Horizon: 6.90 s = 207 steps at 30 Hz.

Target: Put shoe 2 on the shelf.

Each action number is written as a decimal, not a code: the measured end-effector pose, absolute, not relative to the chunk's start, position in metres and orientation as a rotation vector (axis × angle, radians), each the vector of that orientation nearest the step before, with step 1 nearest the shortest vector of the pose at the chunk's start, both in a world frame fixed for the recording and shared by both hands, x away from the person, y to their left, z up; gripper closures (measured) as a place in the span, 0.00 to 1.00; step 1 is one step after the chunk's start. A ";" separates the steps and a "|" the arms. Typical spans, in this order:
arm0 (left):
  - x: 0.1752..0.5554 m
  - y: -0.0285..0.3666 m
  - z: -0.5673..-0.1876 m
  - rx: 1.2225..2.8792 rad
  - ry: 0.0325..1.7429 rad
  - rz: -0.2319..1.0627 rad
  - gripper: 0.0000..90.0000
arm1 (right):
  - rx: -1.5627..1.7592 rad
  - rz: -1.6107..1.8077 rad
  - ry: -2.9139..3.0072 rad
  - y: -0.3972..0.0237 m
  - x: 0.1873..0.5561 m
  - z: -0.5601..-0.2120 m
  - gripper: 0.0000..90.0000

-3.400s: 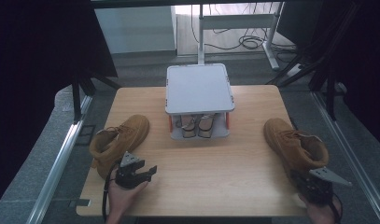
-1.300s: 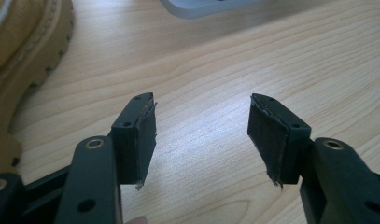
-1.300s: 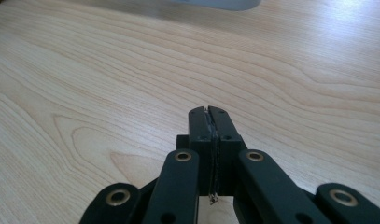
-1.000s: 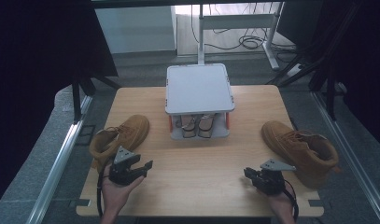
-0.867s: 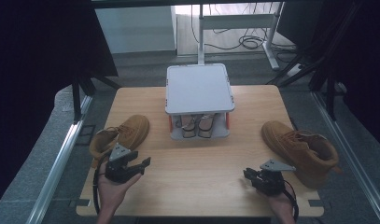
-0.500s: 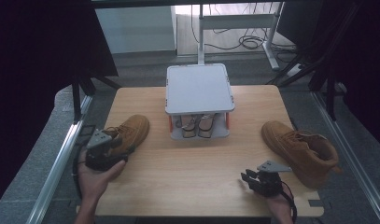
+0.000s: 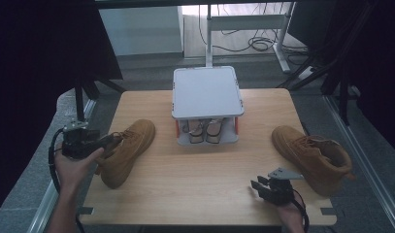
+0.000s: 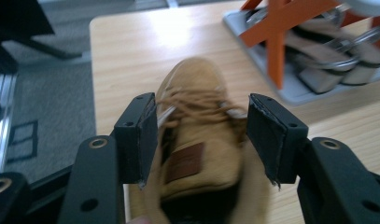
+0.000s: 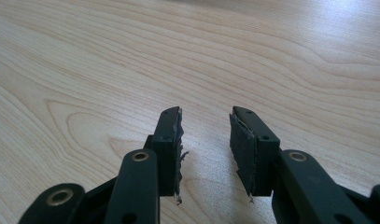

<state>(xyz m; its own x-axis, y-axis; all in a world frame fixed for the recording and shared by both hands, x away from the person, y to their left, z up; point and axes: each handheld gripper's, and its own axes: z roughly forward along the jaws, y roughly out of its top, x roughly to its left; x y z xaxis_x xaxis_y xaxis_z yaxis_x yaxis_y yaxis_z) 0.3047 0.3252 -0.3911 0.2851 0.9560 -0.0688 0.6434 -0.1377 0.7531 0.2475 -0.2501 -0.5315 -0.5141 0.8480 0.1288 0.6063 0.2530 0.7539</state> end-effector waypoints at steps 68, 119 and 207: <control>0.338 0.343 -0.428 1.924 1.628 0.404 0.84 | 1.275 1.316 1.921 -0.326 0.248 -0.410 0.58; 0.340 0.344 -0.427 1.932 1.631 0.382 0.81 | 1.579 0.796 2.056 -0.437 0.325 -0.429 0.83; 0.323 0.336 -0.322 1.492 1.330 0.323 0.88 | 1.452 1.618 1.483 -0.357 0.299 -0.333 0.90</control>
<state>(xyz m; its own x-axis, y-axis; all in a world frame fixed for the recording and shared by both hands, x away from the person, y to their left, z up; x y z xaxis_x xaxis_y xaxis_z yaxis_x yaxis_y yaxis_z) 0.3231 0.3359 -0.3222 0.3428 0.8397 -0.4211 0.5530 0.1820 0.8131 0.2987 -0.3567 -0.3334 -0.3024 0.8824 0.3603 0.2819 -0.2783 0.9182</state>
